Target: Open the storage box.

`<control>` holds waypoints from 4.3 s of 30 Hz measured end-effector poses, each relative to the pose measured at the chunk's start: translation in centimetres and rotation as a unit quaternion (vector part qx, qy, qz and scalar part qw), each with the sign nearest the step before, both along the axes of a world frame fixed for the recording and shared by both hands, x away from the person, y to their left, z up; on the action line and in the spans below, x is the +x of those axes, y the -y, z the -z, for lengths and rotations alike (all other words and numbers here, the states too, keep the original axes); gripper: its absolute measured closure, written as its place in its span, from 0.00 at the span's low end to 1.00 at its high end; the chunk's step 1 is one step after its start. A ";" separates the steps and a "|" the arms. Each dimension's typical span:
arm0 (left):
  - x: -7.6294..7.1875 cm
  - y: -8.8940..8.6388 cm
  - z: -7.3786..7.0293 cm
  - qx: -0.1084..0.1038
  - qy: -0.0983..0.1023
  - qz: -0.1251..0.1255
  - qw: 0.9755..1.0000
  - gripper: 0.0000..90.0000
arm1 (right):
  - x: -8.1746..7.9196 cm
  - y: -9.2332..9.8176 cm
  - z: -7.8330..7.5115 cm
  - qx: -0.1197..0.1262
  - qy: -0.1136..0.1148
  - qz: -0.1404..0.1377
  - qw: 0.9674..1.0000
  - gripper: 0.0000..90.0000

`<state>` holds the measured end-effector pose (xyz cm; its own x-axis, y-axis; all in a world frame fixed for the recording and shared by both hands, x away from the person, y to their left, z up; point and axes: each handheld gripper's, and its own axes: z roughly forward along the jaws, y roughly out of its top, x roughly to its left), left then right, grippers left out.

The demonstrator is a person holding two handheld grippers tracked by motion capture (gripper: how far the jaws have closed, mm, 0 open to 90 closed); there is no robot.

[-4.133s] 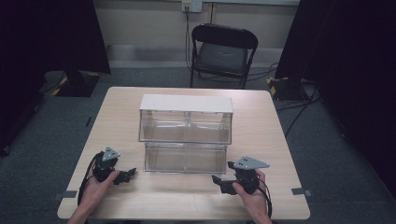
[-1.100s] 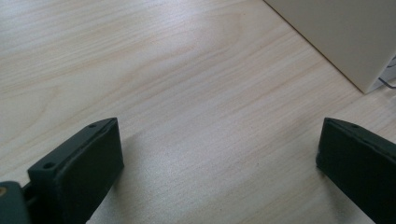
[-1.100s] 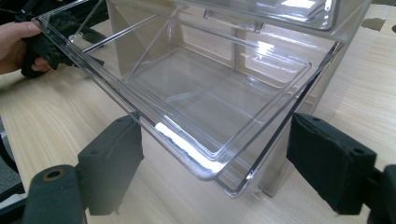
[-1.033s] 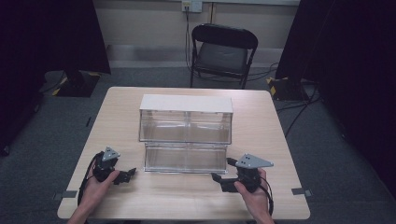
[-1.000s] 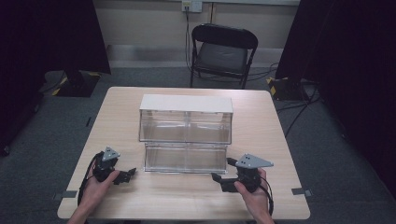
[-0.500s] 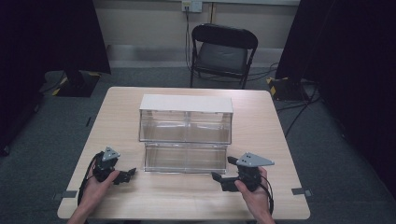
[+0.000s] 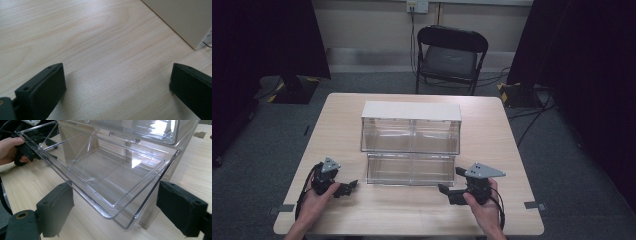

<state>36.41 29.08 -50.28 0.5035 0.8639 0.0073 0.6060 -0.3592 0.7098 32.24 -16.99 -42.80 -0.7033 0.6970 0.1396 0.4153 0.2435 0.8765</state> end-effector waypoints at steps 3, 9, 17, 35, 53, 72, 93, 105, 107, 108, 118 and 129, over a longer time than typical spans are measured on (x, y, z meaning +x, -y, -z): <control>0.0 0.0 0.0 0.000 0.000 0.000 1.000 0.00 | 0.0 0.0 -0.1 -0.001 0.001 -0.002 1.000 0.15; 0.0 0.0 0.0 0.000 0.000 0.000 1.000 0.00 | 0.1 0.1 -0.4 0.001 0.002 -0.003 1.000 0.15; 0.0 0.0 0.0 0.000 0.000 0.000 1.000 0.00 | 0.0 0.1 -0.7 0.009 0.008 -0.001 1.000 0.15; 0.0 0.0 0.0 0.000 0.000 0.000 1.000 0.00 | 0.2 0.2 -1.0 0.012 0.014 0.011 1.000 0.16; 0.0 0.0 0.0 -0.003 0.000 -0.002 1.000 0.00 | 0.4 0.3 -1.6 0.017 0.017 0.011 1.000 0.15; 0.0 0.1 0.0 -0.004 0.000 -0.003 1.000 0.00 | 0.7 0.3 -2.5 0.019 0.027 0.014 0.999 0.15; 0.0 0.0 0.0 0.001 0.001 -0.001 1.000 0.00 | 1.5 0.2 -3.3 0.027 0.033 0.016 0.999 0.15; 0.0 0.0 0.0 -0.002 0.000 -0.002 1.000 0.00 | 2.3 0.1 -4.2 0.037 0.040 0.020 0.998 0.16; 0.0 0.0 0.0 0.001 0.001 0.000 1.000 0.00 | 2.4 0.0 -4.3 0.039 0.043 0.021 0.998 0.16; 0.0 0.0 0.0 0.000 0.001 -0.001 1.000 0.00 | 2.5 0.0 -4.4 0.039 0.045 0.024 0.998 0.16; 0.0 0.0 0.0 0.001 0.001 -0.001 1.000 0.00 | 2.8 -0.1 -4.6 0.044 0.051 0.025 0.997 0.15; 0.0 0.0 0.0 0.000 0.001 -0.001 1.000 0.00 | 2.9 -0.1 -4.6 0.046 0.049 0.024 0.997 0.15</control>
<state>36.39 29.07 -50.28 0.5025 0.8645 0.0086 0.6056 -0.3591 0.7101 35.16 -16.87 -38.18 -0.6824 0.7179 0.1372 0.3357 0.1411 0.9314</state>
